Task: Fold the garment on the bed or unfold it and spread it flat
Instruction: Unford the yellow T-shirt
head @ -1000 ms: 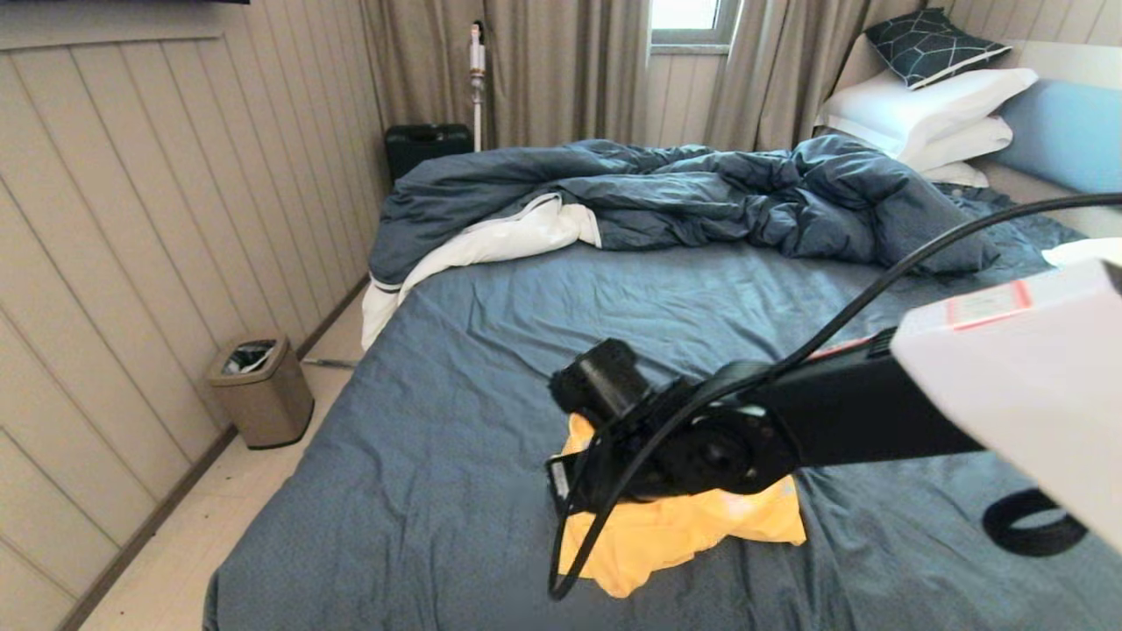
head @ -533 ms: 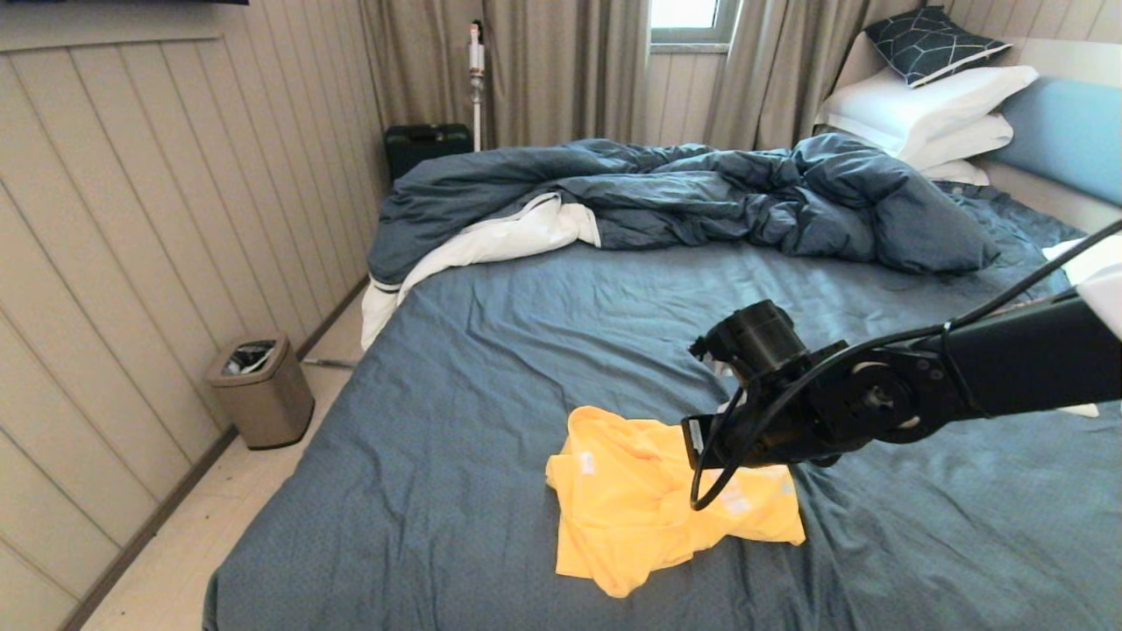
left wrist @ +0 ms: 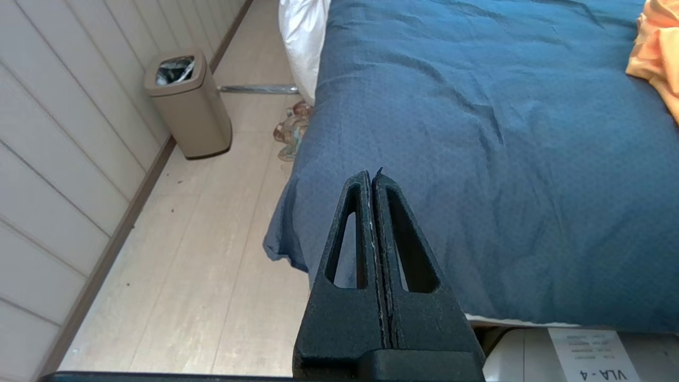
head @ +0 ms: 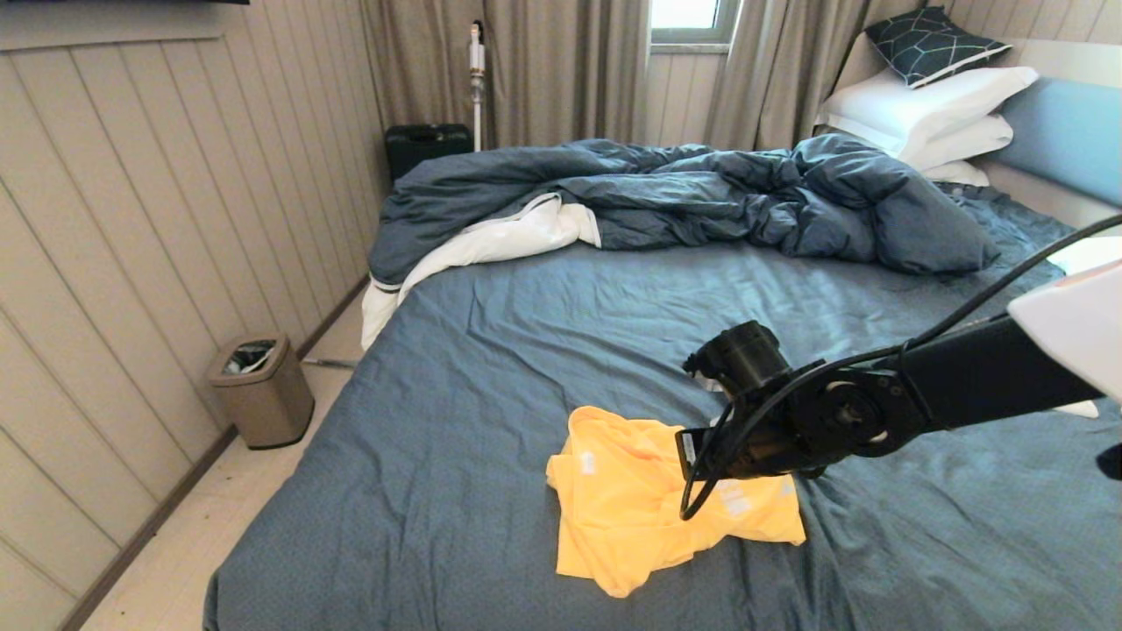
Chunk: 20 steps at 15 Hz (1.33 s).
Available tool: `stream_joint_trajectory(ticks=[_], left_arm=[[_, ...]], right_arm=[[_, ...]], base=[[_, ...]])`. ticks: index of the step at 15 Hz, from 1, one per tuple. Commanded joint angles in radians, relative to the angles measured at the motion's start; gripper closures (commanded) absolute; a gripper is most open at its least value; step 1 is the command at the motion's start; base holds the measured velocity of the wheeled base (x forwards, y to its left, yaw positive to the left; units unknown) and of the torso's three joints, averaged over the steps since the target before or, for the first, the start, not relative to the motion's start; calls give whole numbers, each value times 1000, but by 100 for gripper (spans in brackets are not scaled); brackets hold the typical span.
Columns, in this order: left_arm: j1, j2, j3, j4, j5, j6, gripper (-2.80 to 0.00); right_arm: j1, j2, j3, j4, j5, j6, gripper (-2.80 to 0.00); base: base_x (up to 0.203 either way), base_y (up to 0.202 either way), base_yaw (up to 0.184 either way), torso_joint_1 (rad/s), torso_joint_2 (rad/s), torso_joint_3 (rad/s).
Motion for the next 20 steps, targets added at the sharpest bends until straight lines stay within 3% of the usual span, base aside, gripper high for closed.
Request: stream_joint_trajectory(ticks=[1,15,20], left_arm=[[1,1,0,1,0,0,0],[1,1,0,1,0,2,0],[1,1,0,1,-2,2,0]], right_arm=[[8,63,-18,-1,0,3,0],[204,77,-138,8,-8,14,0],[215,90,-173,8,-8,12,0]], base=[[0,0,0,0,0,0],[0,0,0,0,0,0],[0,0,0,0,0,0]])
